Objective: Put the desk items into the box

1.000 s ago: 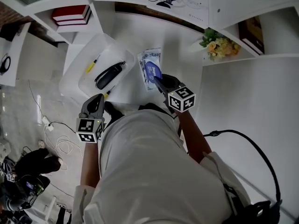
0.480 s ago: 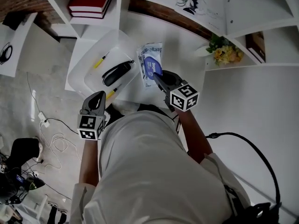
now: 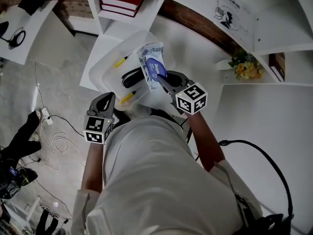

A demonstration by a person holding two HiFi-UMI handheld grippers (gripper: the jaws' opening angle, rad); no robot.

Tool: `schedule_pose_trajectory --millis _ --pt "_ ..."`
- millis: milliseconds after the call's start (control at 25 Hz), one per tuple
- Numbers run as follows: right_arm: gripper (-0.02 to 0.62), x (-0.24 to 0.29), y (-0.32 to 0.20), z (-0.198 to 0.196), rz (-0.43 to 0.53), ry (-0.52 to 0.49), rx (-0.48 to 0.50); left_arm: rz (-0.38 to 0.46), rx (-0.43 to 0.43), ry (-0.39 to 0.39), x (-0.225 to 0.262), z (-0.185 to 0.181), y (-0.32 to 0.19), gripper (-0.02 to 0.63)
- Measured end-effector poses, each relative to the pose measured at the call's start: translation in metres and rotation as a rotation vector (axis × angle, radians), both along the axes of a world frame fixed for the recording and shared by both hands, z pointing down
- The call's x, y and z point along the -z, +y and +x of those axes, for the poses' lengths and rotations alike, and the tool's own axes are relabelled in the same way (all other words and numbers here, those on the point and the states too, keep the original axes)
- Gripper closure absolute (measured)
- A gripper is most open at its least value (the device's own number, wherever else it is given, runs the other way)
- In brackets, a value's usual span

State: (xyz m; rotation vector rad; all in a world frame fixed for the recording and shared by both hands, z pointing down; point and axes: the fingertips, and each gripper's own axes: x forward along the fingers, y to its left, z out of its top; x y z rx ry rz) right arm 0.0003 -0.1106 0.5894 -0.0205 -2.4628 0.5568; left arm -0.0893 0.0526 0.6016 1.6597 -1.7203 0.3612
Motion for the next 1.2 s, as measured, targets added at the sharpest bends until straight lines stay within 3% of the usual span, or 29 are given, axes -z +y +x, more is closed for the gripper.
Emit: schedule_pose_trajectory --millis 440,880,1200 --pt "0.545 -0.014 0.035 -0.048 0.011 0.033 0.176 -0.002 0.035 0.000 -0.006 -0.028 0.021 0.603" --pt "0.545 -0.055 0.062 -0.072 0.044 0.171 0.490 0.000 0.087 0.010 -0.012 -0.043 0.035 0.603" --pt "0.545 -0.085 0.072 -0.084 0.025 0.260 0.653 -0.009 0.115 0.012 -0.014 -0.056 0.043 0.603"
